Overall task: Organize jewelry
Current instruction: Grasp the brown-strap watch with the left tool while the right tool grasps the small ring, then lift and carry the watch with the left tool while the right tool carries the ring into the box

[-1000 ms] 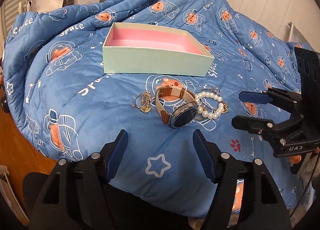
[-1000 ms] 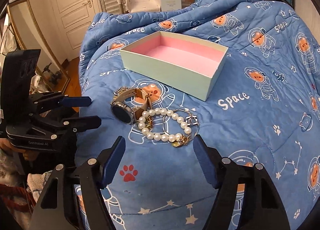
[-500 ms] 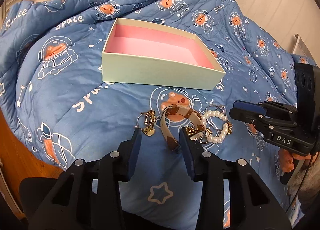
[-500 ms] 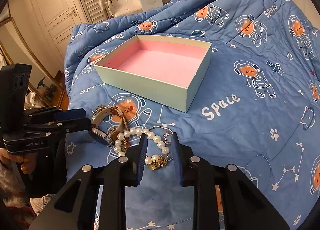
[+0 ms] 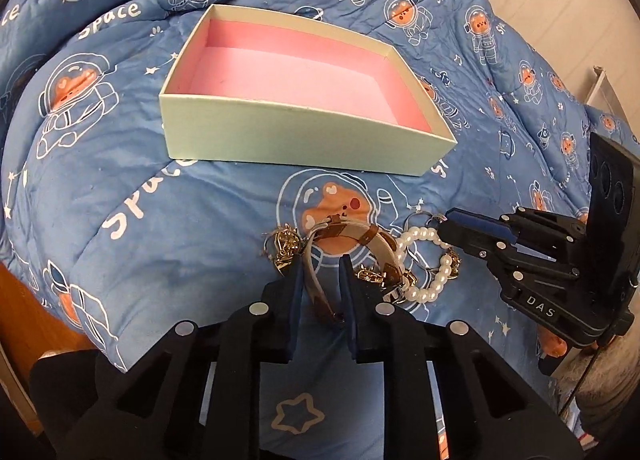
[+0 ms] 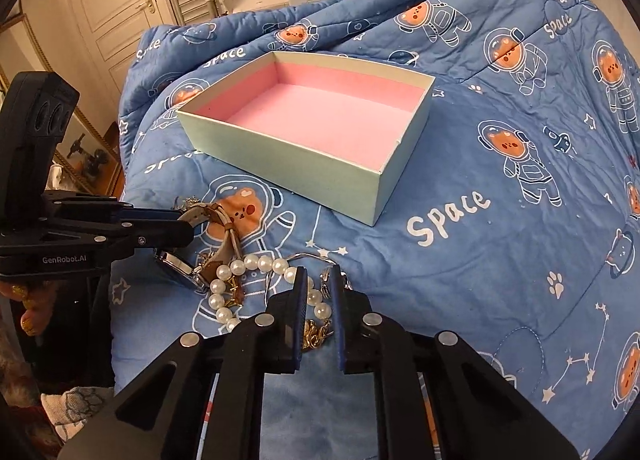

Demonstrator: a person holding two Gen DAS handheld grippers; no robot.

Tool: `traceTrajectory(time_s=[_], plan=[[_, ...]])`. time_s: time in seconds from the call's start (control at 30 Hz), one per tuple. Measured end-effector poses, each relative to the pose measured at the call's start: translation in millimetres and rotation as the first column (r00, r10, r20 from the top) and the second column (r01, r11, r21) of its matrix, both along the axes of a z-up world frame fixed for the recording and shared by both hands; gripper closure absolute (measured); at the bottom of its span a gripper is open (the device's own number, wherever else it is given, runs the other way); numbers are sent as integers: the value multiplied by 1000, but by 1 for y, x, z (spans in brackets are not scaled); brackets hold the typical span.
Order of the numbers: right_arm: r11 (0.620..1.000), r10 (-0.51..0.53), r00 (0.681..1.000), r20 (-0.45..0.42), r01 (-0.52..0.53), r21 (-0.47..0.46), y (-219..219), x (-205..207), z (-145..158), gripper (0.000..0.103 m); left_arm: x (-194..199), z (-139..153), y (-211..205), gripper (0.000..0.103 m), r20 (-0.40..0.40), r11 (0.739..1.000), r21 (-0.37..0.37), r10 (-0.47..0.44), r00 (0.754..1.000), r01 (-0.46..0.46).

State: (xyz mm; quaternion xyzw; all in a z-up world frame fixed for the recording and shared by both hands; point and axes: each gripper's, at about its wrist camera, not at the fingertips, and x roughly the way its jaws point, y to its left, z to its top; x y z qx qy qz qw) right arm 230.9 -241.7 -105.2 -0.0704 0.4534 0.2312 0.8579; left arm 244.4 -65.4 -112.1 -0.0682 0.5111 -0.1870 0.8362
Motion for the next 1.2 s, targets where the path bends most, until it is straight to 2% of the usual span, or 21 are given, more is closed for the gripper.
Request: traceTrajectory(time_s=[0.1, 0.4, 0.53, 0.63, 0.73, 0.87, 1.1, 1.2], plan=[[1000, 1, 1000, 6, -1, 2, 0, -1, 1, 94, -3, 3, 0, 85, 17, 999, 38, 18, 1000, -19], [1000, 5, 1000, 7, -5, -11, 0, -3, -2, 97, -10, 1, 3, 85, -3, 999, 31, 18, 1000, -18], [1000, 5, 1000, 13, -5, -22, 1, -3, -3, 98, -3, -5, 1, 89, -44, 1000, 22, 22, 999, -21], [1000, 1, 1000, 21, -1, -24, 2, -5, -3, 99, 0, -10, -1, 95, -42, 999, 22, 26, 999, -26], [1000, 4, 999, 36, -3, -22, 2, -9, 0, 99, -3, -8, -1, 99, -21, 1000, 2, 26, 999, -26], [1000, 4, 999, 43, -4, -2, 0, -13, 4, 99, -13, 1, -4, 99, 36, 1000, 11, 9, 999, -9], [993, -22, 999, 27, 19, 119, -12, -14, 25, 99, -22, 20, 3, 99, 70, 999, -42, 27, 997, -24], [989, -15, 999, 28, 10, 147, -13, -13, 34, 99, -23, 33, 2, 99, 111, 999, -33, 22, 994, -19]])
